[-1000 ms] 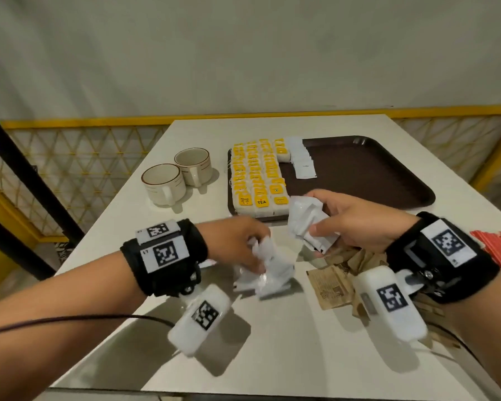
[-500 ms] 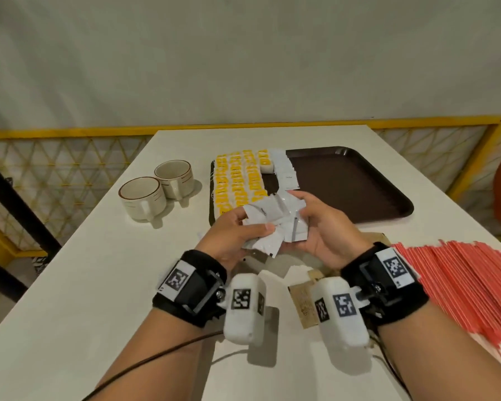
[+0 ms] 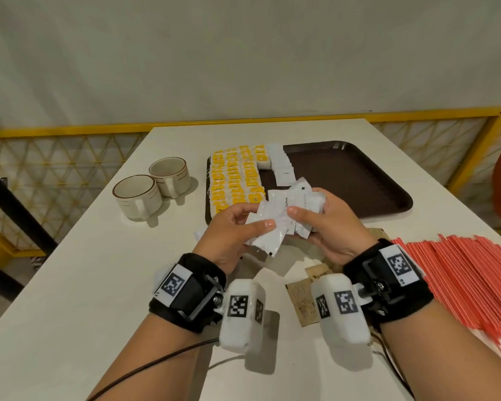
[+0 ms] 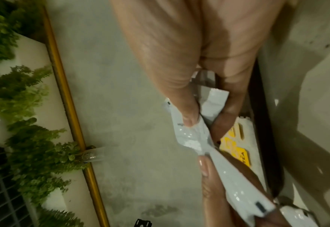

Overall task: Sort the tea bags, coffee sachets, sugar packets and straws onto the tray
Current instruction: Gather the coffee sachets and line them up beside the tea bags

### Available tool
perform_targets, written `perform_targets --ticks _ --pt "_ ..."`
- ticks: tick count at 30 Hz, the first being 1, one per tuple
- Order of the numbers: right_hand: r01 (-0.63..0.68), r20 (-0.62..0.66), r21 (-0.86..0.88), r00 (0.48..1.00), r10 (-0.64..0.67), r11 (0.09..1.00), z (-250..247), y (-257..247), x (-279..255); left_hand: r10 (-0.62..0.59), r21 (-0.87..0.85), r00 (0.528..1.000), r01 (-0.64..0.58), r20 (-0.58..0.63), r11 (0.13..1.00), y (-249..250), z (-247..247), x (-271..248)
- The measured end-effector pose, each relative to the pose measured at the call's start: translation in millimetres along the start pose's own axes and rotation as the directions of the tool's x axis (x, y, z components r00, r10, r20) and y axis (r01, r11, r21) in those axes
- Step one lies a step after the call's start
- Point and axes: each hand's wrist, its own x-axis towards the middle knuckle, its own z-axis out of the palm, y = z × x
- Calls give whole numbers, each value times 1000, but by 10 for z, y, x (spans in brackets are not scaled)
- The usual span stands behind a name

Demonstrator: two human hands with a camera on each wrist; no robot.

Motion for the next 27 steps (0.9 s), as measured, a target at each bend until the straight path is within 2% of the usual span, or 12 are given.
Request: perform_targets --ticks 4,9,11,14,17,21,23,27 --pt "67 -76 15 995 -66 998 -45 -37 17 29 37 996 -26 -86 999 7 -79 24" --pt "55 -98 61 994 -49 997 -73 -71 40 52 39 988 -47 -145 998 57 -152 32" --pt "31 -43 113 999 -27 993 -63 -84 27 65 23 989 -63 -133 998 74 -151 31" --pt "-64 110 109 993 52 992 -26 -85 -18 94 41 989 -90 -111 995 74 -142 35" --pt "-152 249 26 958 140 988 23 -39 -59 140 88 973 -125 -185 988 48 -133 56" --pt "-175 288 12 943 164 984 74 38 -73 166 34 944 -163 -286 986 9 -62 79" --pt "-162 278 19 949 150 987 93 45 -71 127 -37 941 -145 -312 989 8 -17 77" --pt "-134 208 49 971 121 990 77 9 -56 -39 -113 945 2 -326 994 39 -19 85"
